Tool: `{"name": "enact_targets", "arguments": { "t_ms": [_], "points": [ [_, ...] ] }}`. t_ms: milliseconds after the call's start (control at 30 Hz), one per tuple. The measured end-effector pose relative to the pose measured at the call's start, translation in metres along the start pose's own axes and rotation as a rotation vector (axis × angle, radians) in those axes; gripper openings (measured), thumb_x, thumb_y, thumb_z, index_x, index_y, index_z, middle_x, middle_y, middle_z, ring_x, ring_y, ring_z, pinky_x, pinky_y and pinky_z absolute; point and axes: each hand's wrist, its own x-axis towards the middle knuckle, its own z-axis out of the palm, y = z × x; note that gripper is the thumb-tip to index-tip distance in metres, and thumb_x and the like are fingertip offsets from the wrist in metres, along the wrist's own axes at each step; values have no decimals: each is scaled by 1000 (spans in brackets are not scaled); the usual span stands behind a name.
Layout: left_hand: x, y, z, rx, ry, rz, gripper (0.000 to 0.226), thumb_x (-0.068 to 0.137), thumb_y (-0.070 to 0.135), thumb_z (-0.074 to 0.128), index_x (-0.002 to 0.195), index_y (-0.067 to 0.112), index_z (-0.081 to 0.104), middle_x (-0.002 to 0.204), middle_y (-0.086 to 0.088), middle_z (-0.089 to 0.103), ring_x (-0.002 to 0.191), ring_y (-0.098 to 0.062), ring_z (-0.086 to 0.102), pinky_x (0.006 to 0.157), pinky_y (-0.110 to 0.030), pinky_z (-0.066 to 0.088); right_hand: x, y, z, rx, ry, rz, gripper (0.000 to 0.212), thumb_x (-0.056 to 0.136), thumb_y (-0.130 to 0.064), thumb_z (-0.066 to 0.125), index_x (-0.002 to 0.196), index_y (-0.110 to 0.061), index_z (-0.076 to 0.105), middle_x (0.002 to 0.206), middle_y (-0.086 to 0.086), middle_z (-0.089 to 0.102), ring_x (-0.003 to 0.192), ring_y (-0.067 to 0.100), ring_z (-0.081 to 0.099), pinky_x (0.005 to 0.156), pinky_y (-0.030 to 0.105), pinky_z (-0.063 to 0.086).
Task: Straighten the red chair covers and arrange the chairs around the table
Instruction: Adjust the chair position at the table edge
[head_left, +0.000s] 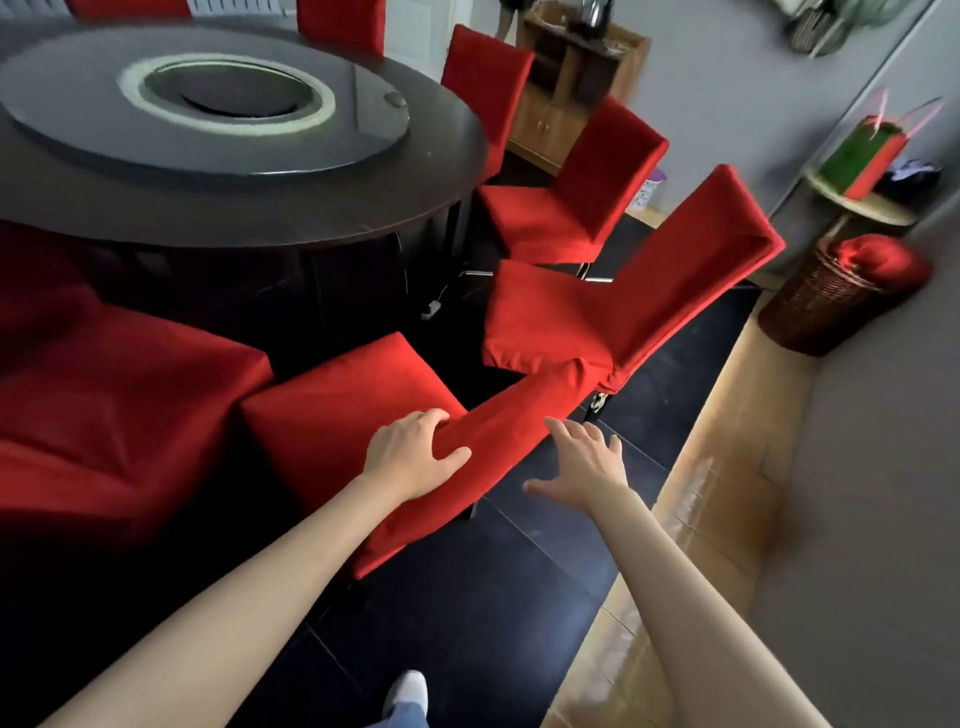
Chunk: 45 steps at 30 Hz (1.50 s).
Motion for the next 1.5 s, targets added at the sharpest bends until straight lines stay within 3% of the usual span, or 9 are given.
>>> {"name": "enact_targets", "arguments": {
  "t_ms": [333, 733, 900, 1133, 1500],
  "points": [
    [12, 18, 35, 42, 67, -212, 69, 85, 67, 45, 136, 21, 45, 130, -1, 58, 115, -20, 57, 96, -37, 43, 80, 17, -3, -150, -109, -208, 114, 65, -65, 72, 153, -31, 9, 160, 3, 15, 148, 29, 8, 116, 56, 11],
    [2, 31, 71, 198, 117, -500, 76, 82, 75, 35, 134, 22, 49, 122, 0, 64, 109, -20, 59, 96, -38, 41, 145, 43, 6, -268, -209, -515, 119, 56, -75, 70, 152, -32, 13, 158, 2, 19, 147, 29, 11, 115, 57, 13],
    [2, 29, 79, 227, 133, -522, 74, 80, 76, 35, 131, 25, 53, 124, 6, 62, 112, -17, 57, 99, -39, 38, 160, 47, 17, -274, -196, -588, 116, 54, -81, 65, 149, -33, 19, 155, 1, 24, 147, 28, 10, 114, 57, 11],
    [-1, 28, 83, 272, 135, -513, 73, 81, 76, 32, 128, 25, 55, 125, 6, 62, 114, -17, 57, 101, -39, 37, 159, 50, 23, -251, -130, -599, 108, 49, -89, 58, 139, -33, 35, 137, -1, 45, 133, 26, 32, 113, 56, 14],
    [-13, 25, 80, 316, 93, -400, 74, 78, 78, 33, 125, 26, 57, 122, 10, 63, 111, -14, 58, 99, -35, 39, 113, 63, 34, -202, -114, -472, 107, 50, -91, 54, 137, -32, 37, 137, -1, 44, 130, 27, 35, 112, 56, 15]
  ]
}}
